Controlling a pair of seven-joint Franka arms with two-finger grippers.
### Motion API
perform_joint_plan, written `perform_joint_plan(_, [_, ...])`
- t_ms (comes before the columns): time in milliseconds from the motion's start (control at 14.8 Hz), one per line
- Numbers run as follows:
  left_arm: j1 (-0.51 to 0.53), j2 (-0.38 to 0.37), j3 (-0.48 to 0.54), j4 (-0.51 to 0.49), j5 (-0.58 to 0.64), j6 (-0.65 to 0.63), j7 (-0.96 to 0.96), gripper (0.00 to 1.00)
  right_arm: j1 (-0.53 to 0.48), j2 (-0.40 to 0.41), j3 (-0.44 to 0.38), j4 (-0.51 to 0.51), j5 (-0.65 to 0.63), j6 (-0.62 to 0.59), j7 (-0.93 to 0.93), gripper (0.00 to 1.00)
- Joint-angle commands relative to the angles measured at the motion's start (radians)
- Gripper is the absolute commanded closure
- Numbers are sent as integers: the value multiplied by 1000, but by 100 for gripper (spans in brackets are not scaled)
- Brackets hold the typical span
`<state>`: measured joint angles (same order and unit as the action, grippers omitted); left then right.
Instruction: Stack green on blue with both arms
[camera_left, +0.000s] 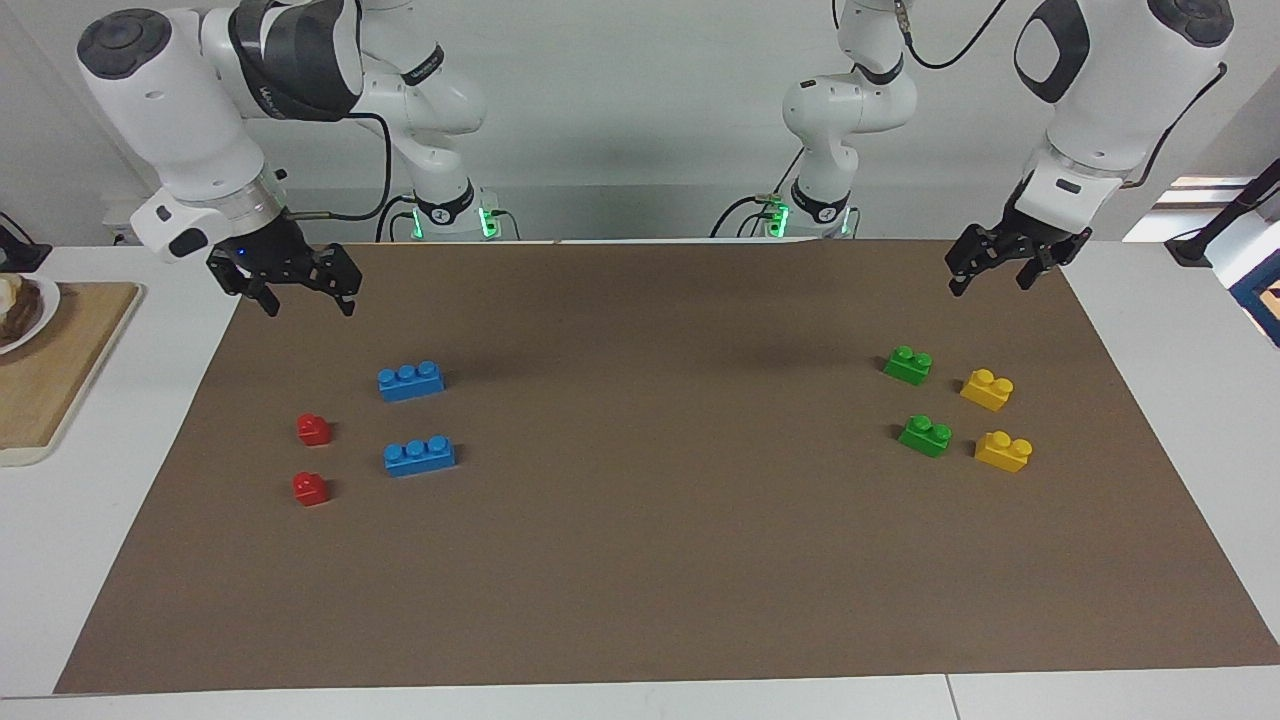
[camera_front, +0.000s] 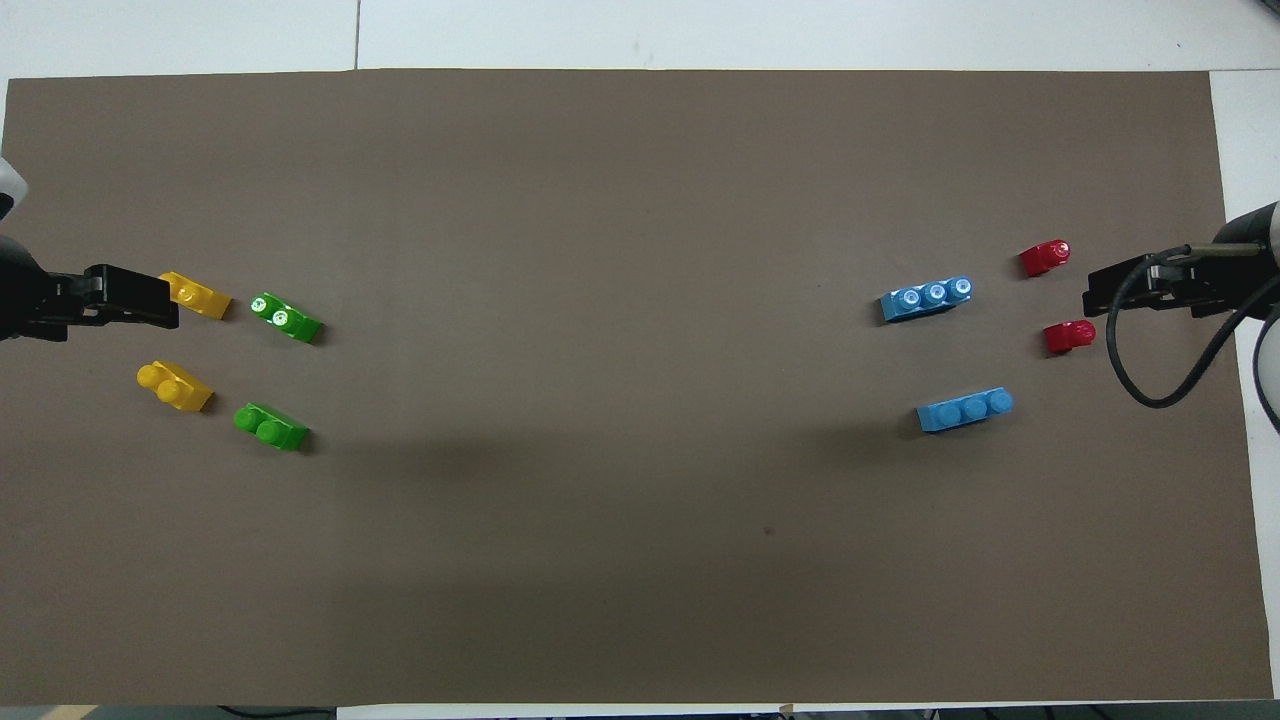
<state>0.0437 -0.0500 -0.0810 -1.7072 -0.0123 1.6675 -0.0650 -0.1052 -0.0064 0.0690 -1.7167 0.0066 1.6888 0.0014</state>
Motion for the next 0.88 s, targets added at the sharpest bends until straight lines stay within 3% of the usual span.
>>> perform_joint_plan(0, [-8,-22,6,-20,-12,9,-6,0,-4,-14,6,-15,-1,6,11,0])
perform_joint_plan(203, [-8,-22,6,-20,-12,9,-7,0,-4,-12,6,-11,-2,11,9,0])
perform_joint_plan(339, [-8,-22,6,-20,-12,9,-7,0,-14,-3,5,-11,-1,122,5,0])
perform_joint_plan(542, [-8,-24,6,-25,-12,9,-7,0,-19,-1,5,-9,-1,129,-83,0])
perform_joint_plan(812, [-31,-24,6,-26,-12,9,-10,0,-19,3,2,-15,18,149,249,0])
